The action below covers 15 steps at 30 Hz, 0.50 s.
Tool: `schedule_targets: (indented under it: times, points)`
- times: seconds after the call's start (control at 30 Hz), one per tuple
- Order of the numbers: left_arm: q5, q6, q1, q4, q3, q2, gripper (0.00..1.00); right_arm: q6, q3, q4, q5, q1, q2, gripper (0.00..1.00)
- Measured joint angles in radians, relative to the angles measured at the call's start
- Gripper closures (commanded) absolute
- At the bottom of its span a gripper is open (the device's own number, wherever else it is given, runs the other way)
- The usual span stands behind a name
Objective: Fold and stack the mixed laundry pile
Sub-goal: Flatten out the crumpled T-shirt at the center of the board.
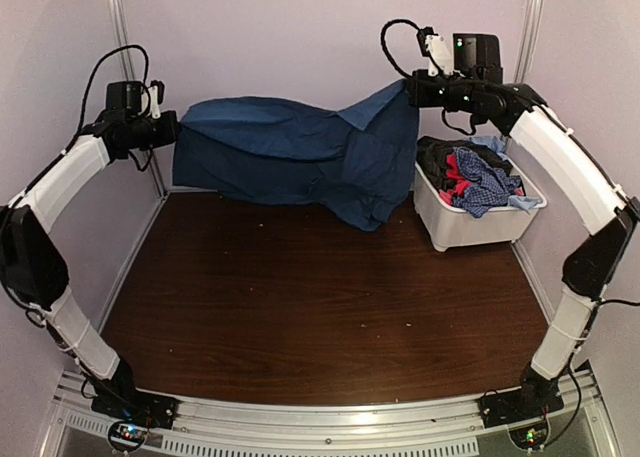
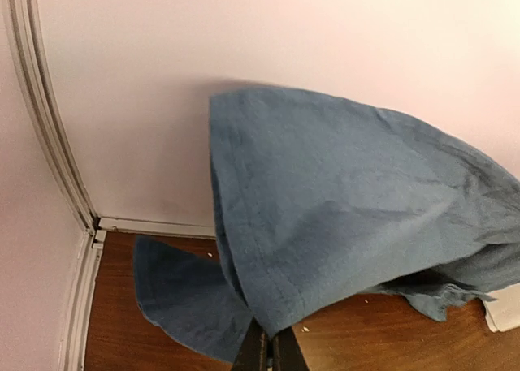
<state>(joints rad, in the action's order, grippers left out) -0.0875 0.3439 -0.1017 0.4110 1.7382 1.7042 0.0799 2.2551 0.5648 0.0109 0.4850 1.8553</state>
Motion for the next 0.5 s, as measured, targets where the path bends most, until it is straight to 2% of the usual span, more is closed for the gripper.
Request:
schedule_targets:
  times: [0.07, 0.1, 0.17, 0.2, 0.27, 0.33, 0.4, 0.5]
  points:
    - [-0.038, -0.004, -0.001, -0.027, -0.151, -0.143, 0.97, 0.011, -0.246, -0.047, -0.047, 0.01, -0.154, 1.0]
    - [-0.053, -0.004, -0.002, -0.039, -0.223, -0.205, 0.91, 0.018, -0.37, -0.066, -0.072, 0.014, -0.228, 1.0]
    - [-0.086, 0.006, -0.005, -0.074, -0.44, -0.364, 0.57, 0.034, -0.594, -0.085, -0.122, 0.022, -0.358, 1.0]
    - [-0.1, 0.016, -0.005, -0.075, -0.579, -0.453, 0.46, 0.041, -0.67, -0.089, -0.146, 0.026, -0.4, 1.0]
    - [-0.11, 0.037, -0.005, -0.066, -0.727, -0.536, 0.3, 0.055, -0.85, -0.107, -0.201, 0.037, -0.49, 1.0]
    - [-0.115, 0.067, -0.005, -0.034, -0.879, -0.618, 0.23, 0.062, -1.007, -0.105, -0.243, 0.049, -0.552, 1.0]
    - [-0.113, 0.091, -0.005, 0.022, -0.996, -0.708, 0.21, 0.07, -1.117, -0.1, -0.281, 0.06, -0.583, 1.0]
    - [-0.112, 0.117, -0.005, 0.08, -1.049, -0.807, 0.22, 0.088, -1.238, -0.098, -0.336, 0.068, -0.591, 1.0]
